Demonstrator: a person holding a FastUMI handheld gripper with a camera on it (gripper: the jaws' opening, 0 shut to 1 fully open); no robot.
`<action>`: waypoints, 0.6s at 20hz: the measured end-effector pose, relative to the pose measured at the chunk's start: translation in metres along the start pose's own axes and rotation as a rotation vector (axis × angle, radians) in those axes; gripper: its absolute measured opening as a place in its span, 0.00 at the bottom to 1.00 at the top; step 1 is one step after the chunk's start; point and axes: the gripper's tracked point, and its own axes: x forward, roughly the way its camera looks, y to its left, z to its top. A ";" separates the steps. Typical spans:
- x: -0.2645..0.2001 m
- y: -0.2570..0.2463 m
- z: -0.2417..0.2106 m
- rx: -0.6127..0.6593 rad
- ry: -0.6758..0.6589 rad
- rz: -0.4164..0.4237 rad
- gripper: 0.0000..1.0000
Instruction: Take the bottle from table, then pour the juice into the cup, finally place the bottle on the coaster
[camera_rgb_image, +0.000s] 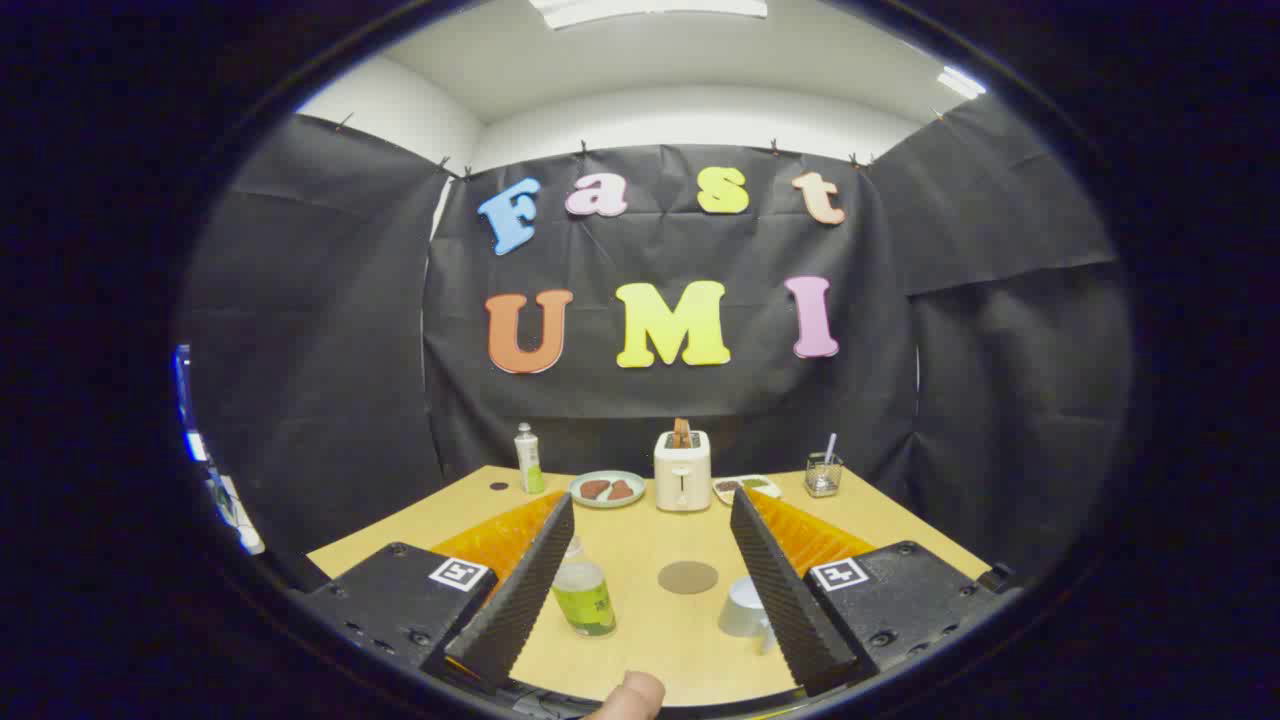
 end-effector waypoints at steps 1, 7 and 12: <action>0.001 0.008 0.004 -0.002 -0.008 0.014 1.00; 0.003 0.023 0.001 -0.003 0.005 0.018 1.00; 0.002 0.019 0.000 0.010 0.001 0.003 1.00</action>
